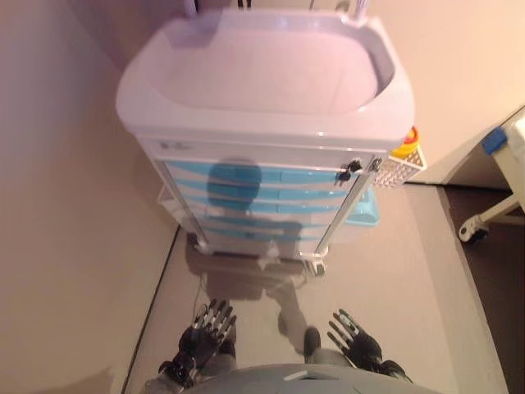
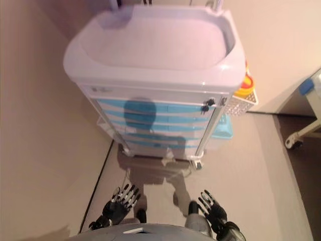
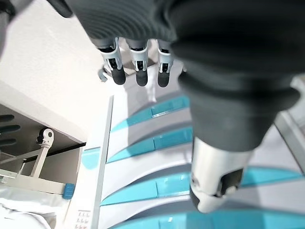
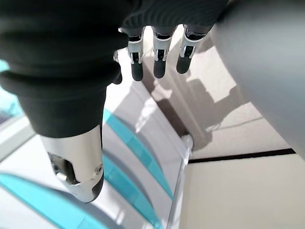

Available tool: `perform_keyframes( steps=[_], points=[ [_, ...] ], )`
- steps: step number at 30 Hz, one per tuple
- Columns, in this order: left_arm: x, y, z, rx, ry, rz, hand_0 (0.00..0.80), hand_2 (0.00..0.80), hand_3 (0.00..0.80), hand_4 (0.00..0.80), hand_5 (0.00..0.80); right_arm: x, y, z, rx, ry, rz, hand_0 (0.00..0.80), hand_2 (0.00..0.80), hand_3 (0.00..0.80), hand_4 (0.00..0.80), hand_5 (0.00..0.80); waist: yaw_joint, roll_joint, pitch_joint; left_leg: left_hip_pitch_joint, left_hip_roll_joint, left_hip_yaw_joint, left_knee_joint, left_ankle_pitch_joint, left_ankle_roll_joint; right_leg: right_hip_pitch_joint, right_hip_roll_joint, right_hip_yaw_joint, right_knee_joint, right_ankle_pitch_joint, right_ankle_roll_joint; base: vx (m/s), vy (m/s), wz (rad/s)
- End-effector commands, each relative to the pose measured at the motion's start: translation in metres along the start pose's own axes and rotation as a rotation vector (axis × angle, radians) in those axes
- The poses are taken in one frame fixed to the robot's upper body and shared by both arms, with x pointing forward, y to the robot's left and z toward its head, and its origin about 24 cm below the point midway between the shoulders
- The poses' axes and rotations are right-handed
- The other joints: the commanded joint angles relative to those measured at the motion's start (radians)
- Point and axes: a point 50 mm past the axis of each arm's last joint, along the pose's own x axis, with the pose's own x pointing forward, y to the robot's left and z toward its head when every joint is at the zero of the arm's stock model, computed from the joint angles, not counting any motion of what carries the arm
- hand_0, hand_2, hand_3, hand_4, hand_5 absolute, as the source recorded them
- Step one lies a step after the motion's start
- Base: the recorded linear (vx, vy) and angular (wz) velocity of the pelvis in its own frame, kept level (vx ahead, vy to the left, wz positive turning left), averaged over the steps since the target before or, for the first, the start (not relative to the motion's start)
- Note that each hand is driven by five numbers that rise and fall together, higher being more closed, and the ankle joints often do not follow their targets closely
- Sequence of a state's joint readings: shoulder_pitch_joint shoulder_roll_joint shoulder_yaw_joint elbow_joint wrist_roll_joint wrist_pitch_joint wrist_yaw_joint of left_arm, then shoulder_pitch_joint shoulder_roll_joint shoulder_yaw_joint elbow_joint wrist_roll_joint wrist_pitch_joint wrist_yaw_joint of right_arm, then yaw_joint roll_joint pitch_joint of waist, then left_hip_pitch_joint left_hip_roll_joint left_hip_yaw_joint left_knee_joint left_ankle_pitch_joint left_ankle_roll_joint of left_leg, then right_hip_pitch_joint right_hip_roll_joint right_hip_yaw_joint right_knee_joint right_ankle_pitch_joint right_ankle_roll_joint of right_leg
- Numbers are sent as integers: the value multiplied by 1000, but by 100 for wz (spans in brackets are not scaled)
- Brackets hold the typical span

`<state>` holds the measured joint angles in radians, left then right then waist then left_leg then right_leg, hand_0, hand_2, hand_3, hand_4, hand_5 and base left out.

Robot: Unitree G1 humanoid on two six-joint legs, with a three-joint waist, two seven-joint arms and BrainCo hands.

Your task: Open the drawer and pick up the medicine

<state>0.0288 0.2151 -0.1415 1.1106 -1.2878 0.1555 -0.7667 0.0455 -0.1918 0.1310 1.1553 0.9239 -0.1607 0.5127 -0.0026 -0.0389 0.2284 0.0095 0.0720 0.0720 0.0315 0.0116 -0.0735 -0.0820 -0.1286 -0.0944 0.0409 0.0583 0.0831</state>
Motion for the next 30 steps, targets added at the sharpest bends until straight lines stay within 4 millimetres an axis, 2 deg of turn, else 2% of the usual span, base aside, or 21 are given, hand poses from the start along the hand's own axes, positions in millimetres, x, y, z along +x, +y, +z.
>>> perform_keyframes(
  steps=[1,7,13,22,30],
  points=[
    [35,-41,-22,-128,-6,-243,0,0,0,0,0,9,18,10,28,-71,79,0,0,0,0,0,-21,6,96,-142,-35,-54,170,-49,62,-92,26,-14,241,-96,-15,-187,7,1],
    [56,-77,-19,-139,-9,-412,0,0,0,0,0,15,30,20,39,-108,123,0,0,0,0,0,-38,-4,150,-258,-39,-50,259,-52,68,-208,34,11,327,-98,-22,-82,4,3],
    [77,-121,-2,-125,-70,-597,0,0,0,0,0,19,41,25,39,-108,165,0,0,0,0,0,-57,-27,191,-338,-32,-42,321,-55,70,-277,53,33,356,-83,-23,-30,-18,-7],
    [94,-175,23,-107,-145,-752,0,0,0,0,0,20,46,24,38,-81,193,0,0,0,0,0,-89,-53,207,-388,-18,-36,375,-64,72,-314,75,58,367,-66,-26,15,-14,-6],
    [101,-213,45,-49,-252,-837,0,0,0,0,0,19,49,25,19,-61,215,0,0,0,0,0,-111,-60,219,-408,-11,-30,390,-61,71,-327,85,69,365,-59,-28,0,-1,-3]
  ],
)
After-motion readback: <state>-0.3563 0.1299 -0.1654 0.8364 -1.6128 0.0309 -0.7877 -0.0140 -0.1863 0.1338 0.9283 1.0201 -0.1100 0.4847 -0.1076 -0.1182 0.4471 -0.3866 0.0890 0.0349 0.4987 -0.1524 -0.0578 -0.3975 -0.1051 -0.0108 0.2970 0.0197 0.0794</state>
